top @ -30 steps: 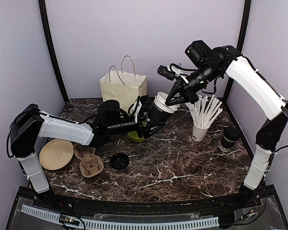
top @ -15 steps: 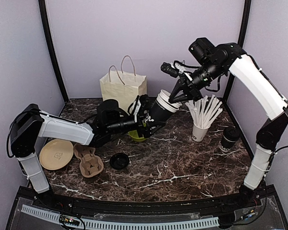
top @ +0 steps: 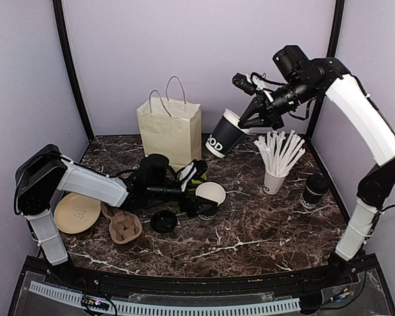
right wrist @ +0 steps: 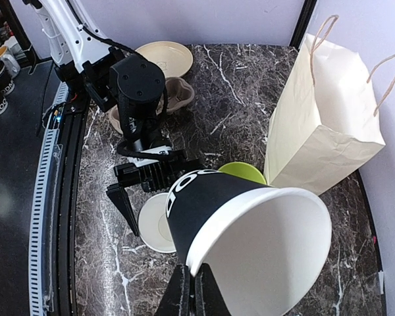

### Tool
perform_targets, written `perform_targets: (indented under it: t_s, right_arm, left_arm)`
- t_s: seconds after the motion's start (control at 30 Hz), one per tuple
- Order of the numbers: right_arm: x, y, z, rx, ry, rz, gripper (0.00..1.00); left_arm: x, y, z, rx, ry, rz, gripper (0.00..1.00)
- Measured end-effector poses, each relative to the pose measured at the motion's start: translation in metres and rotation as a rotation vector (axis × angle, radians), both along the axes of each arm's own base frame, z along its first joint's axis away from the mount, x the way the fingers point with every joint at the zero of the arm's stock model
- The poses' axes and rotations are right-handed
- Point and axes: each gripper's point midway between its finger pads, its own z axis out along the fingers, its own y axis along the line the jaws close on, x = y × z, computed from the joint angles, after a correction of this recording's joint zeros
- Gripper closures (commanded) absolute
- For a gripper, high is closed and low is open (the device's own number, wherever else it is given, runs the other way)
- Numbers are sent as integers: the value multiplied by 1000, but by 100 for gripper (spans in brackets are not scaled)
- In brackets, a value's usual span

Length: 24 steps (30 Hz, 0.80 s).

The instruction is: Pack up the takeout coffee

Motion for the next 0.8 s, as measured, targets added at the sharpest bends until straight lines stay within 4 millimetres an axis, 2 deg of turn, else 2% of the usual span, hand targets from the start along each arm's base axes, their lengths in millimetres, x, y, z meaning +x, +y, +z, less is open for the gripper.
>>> perform_targets:
  t_s: [0.3,0.57,0.8]
  right_arm:
    - [6,0,-23,-42,28,-13,100]
    - [37,-4,-45,-128,-22,-144,100]
    - [49,4,-65,-199,-54,-186,100]
  left_arm:
    - [1,1,-1,5,-3,6,4]
    - [4,5,-13,51,26,40,1]
    - [6,12,-23,75,44,80,1]
